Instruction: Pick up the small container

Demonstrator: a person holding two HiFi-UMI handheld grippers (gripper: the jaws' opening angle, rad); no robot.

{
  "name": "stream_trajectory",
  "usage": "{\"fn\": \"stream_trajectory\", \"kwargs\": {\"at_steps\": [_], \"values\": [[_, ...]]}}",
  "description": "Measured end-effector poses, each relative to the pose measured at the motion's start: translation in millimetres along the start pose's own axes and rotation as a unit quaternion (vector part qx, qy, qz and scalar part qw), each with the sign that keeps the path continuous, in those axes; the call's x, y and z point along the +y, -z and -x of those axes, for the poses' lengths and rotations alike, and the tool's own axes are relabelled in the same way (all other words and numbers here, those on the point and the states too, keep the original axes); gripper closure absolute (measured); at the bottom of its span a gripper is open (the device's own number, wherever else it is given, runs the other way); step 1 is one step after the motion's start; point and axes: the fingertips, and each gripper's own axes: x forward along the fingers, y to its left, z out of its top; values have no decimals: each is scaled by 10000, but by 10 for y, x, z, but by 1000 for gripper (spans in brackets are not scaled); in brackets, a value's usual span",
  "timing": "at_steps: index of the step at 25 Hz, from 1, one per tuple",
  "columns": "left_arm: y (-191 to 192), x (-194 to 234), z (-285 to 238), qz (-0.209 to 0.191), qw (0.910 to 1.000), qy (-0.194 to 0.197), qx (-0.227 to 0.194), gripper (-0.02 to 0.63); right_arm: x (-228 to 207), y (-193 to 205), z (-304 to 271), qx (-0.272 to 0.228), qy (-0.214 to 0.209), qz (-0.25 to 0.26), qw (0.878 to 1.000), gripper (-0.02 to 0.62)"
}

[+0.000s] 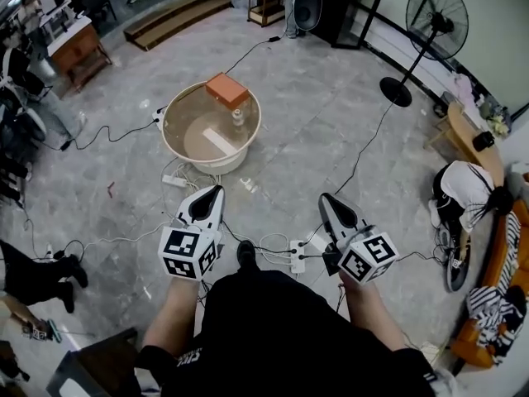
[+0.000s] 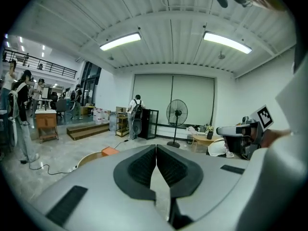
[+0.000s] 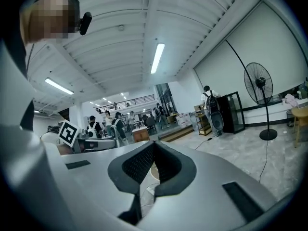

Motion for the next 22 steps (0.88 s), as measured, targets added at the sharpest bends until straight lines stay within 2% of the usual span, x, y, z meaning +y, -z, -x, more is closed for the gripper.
{"fn": "stream_trajectory", "kwargs": {"at_steps": [6,14,17,22], "values": [[-163,637,-485,18,9999,100,80,588,-96,-148,-870,251,115,-46,9996,581],[-299,1427,-749,106,9999,100,76,588,65,-273,-1873,269,-157,-62,9995,581],[-317,1653,-804,105,9999,99,41,588,171,-206,-2114,368,-290,-16,9989,581],[-306,1878,-855,276,9996,27,-45,588,156,-188,-2318,563,-223,27,9982,581]]}}
